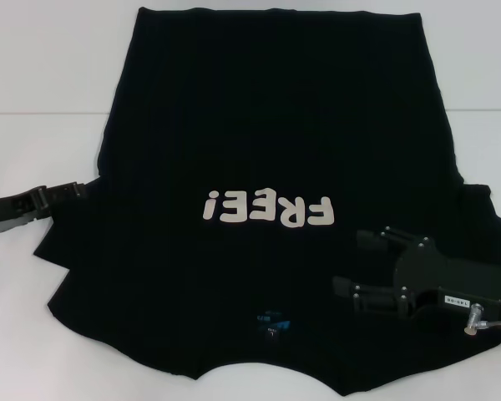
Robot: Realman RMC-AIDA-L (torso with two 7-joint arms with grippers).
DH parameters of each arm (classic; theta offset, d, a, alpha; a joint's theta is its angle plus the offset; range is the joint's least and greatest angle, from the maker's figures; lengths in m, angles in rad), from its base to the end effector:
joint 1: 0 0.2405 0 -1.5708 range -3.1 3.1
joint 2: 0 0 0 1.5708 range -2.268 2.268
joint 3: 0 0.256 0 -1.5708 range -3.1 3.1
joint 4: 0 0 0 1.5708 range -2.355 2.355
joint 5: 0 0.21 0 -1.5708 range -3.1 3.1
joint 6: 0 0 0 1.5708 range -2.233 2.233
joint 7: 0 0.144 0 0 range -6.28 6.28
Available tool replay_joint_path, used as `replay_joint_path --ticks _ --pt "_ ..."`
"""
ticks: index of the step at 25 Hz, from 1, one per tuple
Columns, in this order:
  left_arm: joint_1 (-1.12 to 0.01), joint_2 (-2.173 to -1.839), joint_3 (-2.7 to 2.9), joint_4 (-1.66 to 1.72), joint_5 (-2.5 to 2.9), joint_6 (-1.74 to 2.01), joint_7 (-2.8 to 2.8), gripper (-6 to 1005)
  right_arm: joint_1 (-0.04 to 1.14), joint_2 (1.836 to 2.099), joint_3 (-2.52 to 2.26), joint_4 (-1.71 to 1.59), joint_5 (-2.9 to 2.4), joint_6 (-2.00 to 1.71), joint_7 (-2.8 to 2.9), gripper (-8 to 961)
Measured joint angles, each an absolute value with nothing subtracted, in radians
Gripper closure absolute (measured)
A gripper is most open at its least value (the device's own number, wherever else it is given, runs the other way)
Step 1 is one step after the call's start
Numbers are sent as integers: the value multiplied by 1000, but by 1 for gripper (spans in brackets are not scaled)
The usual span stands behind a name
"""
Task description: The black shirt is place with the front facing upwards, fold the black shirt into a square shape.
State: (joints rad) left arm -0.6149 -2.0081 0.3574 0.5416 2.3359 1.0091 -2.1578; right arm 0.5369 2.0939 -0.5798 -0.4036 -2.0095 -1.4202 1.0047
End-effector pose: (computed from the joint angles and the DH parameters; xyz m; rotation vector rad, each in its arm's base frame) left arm -0.3545 0.3835 0.0458 -1.7854 -1.6396 -0.5309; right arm 0.2841 0.3171 -0.0412 -2.6415 0.4713 0.6850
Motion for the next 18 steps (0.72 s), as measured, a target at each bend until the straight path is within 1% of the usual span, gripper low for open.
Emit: replay_joint_path --ticks 7,18 --pt "-616 -2016 359 526 2339 1000 -2149 176 538 2094 -580 -404 -2009 -1421 1005 32" --pt "-623 -2017 369 518 2342 1003 -2146 194 538 2094 -580 -406 -2010 -1426 1005 32"
